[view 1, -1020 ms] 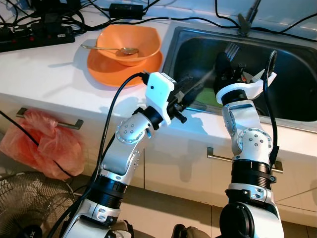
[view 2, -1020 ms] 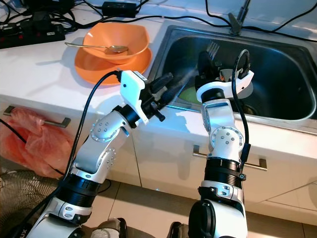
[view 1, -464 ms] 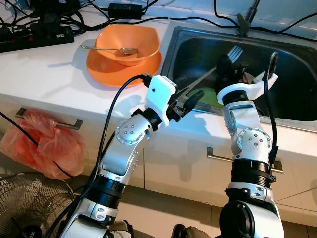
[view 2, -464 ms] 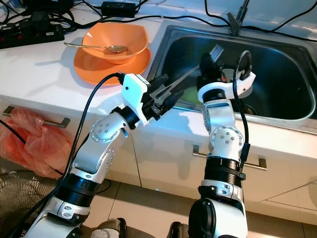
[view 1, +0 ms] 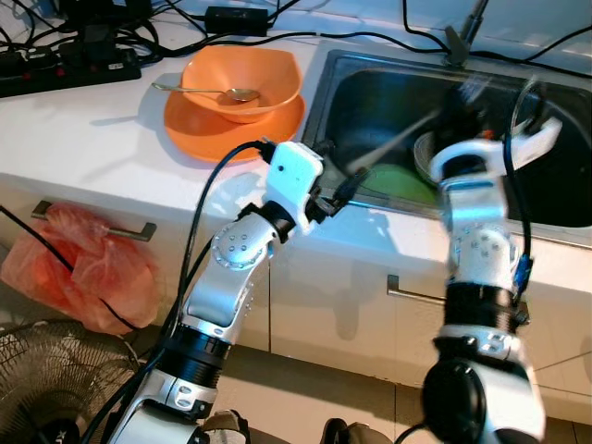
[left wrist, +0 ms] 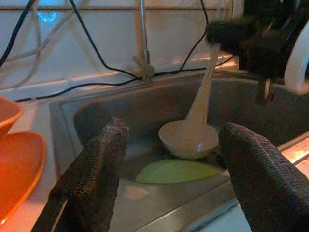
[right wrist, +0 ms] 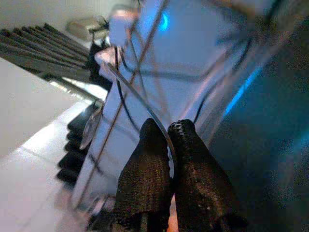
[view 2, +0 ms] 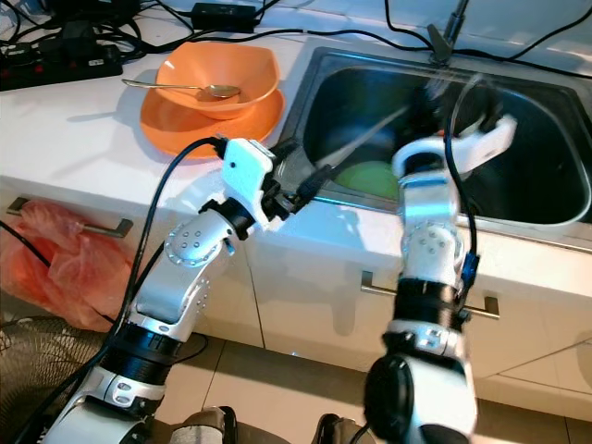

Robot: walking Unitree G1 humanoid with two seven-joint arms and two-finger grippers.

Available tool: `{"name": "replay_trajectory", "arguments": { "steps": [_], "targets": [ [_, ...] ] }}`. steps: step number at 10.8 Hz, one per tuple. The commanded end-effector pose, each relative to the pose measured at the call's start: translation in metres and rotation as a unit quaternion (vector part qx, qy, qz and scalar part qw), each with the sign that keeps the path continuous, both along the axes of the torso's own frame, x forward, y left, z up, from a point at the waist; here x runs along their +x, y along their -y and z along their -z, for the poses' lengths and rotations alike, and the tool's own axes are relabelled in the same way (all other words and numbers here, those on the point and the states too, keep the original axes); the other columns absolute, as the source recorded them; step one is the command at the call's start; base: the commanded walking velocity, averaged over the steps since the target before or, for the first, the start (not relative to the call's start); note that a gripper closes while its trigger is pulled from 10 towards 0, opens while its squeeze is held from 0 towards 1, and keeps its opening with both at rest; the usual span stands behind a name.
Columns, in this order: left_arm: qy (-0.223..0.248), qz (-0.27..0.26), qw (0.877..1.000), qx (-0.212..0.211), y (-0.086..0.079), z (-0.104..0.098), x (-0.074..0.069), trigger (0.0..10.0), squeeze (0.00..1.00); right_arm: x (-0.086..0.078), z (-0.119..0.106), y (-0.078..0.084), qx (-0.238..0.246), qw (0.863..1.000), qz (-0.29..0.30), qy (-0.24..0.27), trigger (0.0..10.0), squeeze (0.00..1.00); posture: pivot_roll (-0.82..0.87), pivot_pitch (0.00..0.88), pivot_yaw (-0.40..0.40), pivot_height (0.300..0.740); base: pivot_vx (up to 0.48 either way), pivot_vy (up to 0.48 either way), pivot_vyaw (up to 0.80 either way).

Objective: Kitchen organization

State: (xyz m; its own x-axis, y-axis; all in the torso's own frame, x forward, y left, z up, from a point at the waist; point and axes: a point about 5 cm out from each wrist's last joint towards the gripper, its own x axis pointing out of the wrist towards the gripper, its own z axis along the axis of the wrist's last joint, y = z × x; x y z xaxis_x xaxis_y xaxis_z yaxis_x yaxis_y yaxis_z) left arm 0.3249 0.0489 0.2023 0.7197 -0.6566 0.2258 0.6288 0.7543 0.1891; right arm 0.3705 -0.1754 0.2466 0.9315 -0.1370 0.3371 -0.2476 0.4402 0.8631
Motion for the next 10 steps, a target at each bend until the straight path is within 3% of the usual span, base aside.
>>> {"name": "replay_trajectory", "arguments": {
  "steps": [1,3,5,7,10],
  "targets": [
    [-0.021,0.001,1.0,0.014,0.0,0.01,-0.001,10.0,0.0,0.001,-0.013,0.004,-0.052,0.998,0.034,0.012,10.0,0.0,0.2,0.135,-0.048,0.74,0.0,0.0,0.0],
    [-0.036,0.001,0.999,0.028,-0.001,0.017,-0.002,10.0,0.0,0.002,-0.022,0.006,-0.143,0.986,0.082,0.027,10.0,0.0,0.2,0.135,-0.051,0.74,0.0,0.0,0.0],
    [-0.071,-0.01,0.997,0.037,-0.006,0.028,-0.002,10.0,0.0,0.005,-0.016,-0.001,-0.253,0.96,0.112,0.036,10.0,0.0,0.21,0.135,-0.051,0.74,0.0,0.0,0.0],
    [-0.108,-0.023,0.993,0.042,-0.013,0.037,-0.001,10.0,0.0,0.01,0.001,-0.005,-0.297,0.949,0.1,0.022,10.0,0.0,0.21,0.138,-0.048,0.74,0.0,0.0,0.0],
    [-0.121,-0.028,0.991,0.04,-0.019,0.036,0.0,10.0,0.0,0.016,0.015,-0.006,-0.347,0.934,0.085,0.011,10.0,0.0,0.21,0.138,-0.048,0.74,0.0,0.0,0.0]
  ]
}}
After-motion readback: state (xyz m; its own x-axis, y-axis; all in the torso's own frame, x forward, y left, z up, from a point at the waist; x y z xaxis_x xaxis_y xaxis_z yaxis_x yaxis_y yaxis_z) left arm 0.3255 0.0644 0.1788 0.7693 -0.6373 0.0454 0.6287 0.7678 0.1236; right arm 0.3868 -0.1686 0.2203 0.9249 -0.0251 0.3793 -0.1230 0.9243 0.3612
